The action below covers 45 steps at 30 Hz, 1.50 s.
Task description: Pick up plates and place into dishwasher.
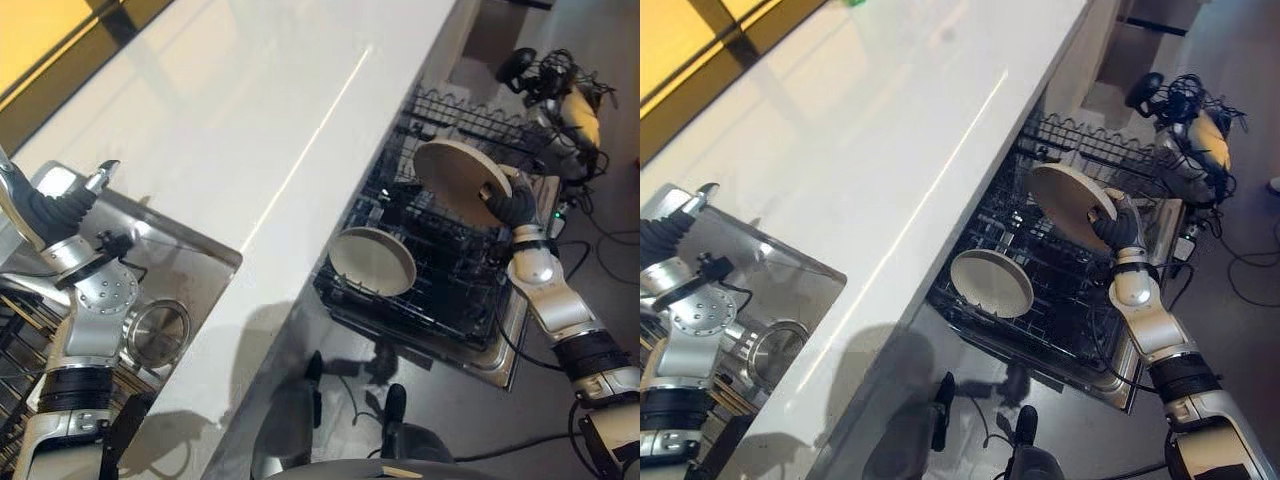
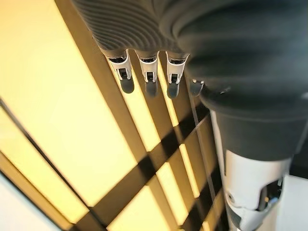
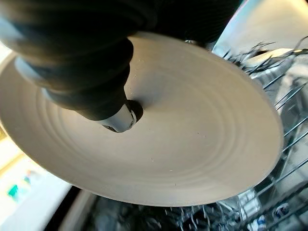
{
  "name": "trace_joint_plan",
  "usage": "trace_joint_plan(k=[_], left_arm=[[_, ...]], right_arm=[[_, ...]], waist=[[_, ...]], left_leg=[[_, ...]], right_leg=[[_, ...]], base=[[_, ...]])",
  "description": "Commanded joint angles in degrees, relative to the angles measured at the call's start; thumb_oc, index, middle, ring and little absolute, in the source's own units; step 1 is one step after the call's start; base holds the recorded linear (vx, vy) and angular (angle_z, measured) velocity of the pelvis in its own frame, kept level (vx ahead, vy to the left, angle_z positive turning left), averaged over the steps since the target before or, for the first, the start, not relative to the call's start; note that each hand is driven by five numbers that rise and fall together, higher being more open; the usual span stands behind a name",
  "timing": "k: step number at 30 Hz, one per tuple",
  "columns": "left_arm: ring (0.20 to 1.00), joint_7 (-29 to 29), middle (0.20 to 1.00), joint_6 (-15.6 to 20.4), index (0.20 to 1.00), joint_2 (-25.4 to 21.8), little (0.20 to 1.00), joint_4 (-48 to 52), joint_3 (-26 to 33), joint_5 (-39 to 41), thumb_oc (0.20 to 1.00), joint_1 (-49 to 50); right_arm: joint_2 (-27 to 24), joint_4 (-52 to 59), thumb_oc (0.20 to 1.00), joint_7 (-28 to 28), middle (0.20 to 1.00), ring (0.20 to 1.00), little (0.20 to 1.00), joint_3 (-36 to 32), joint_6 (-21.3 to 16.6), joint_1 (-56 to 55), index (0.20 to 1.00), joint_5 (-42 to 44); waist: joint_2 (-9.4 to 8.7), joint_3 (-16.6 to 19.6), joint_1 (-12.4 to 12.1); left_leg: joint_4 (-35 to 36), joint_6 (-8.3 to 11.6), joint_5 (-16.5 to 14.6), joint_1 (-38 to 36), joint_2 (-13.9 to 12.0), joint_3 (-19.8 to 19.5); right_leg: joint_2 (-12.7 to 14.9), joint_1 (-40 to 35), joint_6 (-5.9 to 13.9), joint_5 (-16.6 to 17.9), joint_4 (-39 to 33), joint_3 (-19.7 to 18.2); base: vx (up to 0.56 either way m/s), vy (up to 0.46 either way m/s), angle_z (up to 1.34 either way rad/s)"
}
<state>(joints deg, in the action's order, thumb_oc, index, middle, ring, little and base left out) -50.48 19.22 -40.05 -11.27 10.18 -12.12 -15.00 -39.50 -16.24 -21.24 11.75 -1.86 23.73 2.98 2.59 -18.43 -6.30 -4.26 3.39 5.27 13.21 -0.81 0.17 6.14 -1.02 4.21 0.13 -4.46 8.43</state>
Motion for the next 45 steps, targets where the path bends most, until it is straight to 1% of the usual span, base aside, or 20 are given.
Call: trace_joint_plan(k=[1, 4, 10, 17, 22, 26, 31, 34, 40, 45], left_arm=[[1.000, 0.34, 1.000, 0.67, 1.000, -3.36, 1.000, -0.18, -0.19, 2.12, 1.000, -1.85], [1.000, 1.43, 1.000, -0.12, 1.000, -4.75, 1.000, 0.44, -0.12, 2.97, 1.000, -2.62], [1.000, 2.52, 1.000, 0.02, 1.000, -6.91, 1.000, 0.92, 0.21, 3.73, 1.000, -3.16], [1.000, 2.32, 1.000, -0.21, 1.000, -8.87, 1.000, -0.45, -0.67, 4.47, 1.000, -6.02], [1.000, 1.54, 1.000, -0.40, 1.000, -9.42, 1.000, -0.16, -1.39, 3.78, 1.000, -7.49], [1.000, 0.81, 1.000, -0.88, 1.000, -10.16, 1.000, 0.20, -1.44, 3.93, 1.000, -8.50], [1.000, 0.40, 1.000, -1.88, 1.000, -10.56, 1.000, -0.04, -2.57, 3.57, 1.000, -10.84], [1.000, 0.41, 1.000, -2.77, 1.000, -10.91, 1.000, 0.14, -3.09, 3.37, 1.000, -12.10], [1.000, -0.54, 1.000, -3.45, 1.000, -11.30, 1.000, -0.31, -3.93, 3.50, 1.000, -13.50], [1.000, -1.02, 1.000, -4.04, 1.000, -11.11, 1.000, -0.28, -4.23, 3.90, 1.000, -13.98]], right_arm=[[-2.49, 0.16, 0.200, -2.68, 0.200, 0.200, 0.200, 2.54, -1.71, 7.10, 0.200, -3.04], [-3.36, -1.53, 0.200, -2.96, 0.200, 0.200, 0.200, 4.50, -0.40, 8.85, 0.200, -3.90], [-4.21, -4.02, 0.200, -4.27, 0.200, 0.200, 0.200, 6.10, 1.44, 9.94, 0.200, -6.15], [-6.53, -9.29, 0.200, -7.67, 0.200, 0.200, 0.200, 8.02, 2.11, 11.90, 0.200, -10.24], [-7.27, -13.65, 0.200, -7.08, 0.200, 0.200, 0.200, 8.74, 3.12, 13.09, 0.200, -8.41], [-7.02, -16.63, 0.200, -6.63, 0.200, 0.200, 0.200, 8.78, 2.82, 13.02, 0.200, -7.45], [-7.61, -18.75, 0.200, -4.47, 0.200, 0.200, 0.200, 10.01, 2.94, 14.64, 0.200, -8.81], [-8.43, -20.20, 0.200, -2.05, 0.200, 0.200, 0.200, 11.24, 3.80, 16.01, 0.200, -9.49], [-8.96, -21.95, 0.200, -0.24, 0.200, 0.200, 0.200, 12.63, 3.96, 17.61, 0.200, -8.04], [-8.60, -21.77, 0.200, -0.27, 0.200, 0.200, 0.200, 12.45, 5.34, 18.12, 0.200, -7.86]], waist=[[-1.79, 2.48, -2.39], [-1.79, 1.52, -3.56], [-2.04, 0.29, -4.25], [-1.02, -2.20, -3.43], [0.31, -3.68, -2.53], [1.22, -4.85, -1.49], [1.95, -6.10, -0.43], [2.39, -6.87, 0.05], [3.13, -7.97, 0.60], [3.64, -8.23, 0.89]], left_leg=[[-10.19, 7.34, -0.82, 11.19, -4.47, -4.11], [-10.20, 7.57, -0.13, 12.38, -4.67, -4.45], [-10.06, 7.86, 0.61, 13.78, -5.10, -4.41], [-9.84, 7.88, 0.96, 15.12, -5.42, -3.80], [-8.90, 7.74, 1.30, 15.31, -5.36, -3.12], [-8.54, 7.51, 1.11, 15.28, -5.31, -2.46], [-8.42, 7.26, 1.00, 15.31, -5.18, -2.01], [-8.33, 6.99, 0.97, 15.33, -5.07, -1.59], [-8.19, 6.59, 1.10, 15.27, -4.67, -1.33], [-7.80, 6.23, 1.00, 14.53, -4.15, -1.29]], right_leg=[[4.29, -5.59, 3.04, -3.81, 1.12, -2.33], [4.22, -5.93, 3.31, -4.16, 0.47, -1.77], [4.18, -5.94, 3.55, -4.49, -0.14, -1.17], [4.53, -4.13, 3.80, -4.35, -0.22, -1.64], [4.97, -2.87, 3.80, -3.91, -0.35, -2.21], [5.50, -1.77, 3.64, -3.21, -0.36, -2.52], [5.70, -0.41, 3.34, -2.56, -0.13, -3.03], [5.80, 0.68, 3.16, -2.14, 0.27, -3.26], [5.68, 3.04, 2.61, -1.88, 1.95, -3.35], [5.60, 4.63, 2.24, -1.81, 3.37, -3.18]], base=[[0.00, -0.042, 0.40], [0.02, -0.047, 0.32], [0.00, -0.059, 0.08], [-0.06, -0.045, -0.04], [-0.08, -0.022, -0.03], [-0.09, -0.025, -0.07], [-0.08, -0.021, -0.12], [-0.07, -0.024, -0.05], [-0.05, -0.013, -0.08], [0.00, 0.000, 0.00]])
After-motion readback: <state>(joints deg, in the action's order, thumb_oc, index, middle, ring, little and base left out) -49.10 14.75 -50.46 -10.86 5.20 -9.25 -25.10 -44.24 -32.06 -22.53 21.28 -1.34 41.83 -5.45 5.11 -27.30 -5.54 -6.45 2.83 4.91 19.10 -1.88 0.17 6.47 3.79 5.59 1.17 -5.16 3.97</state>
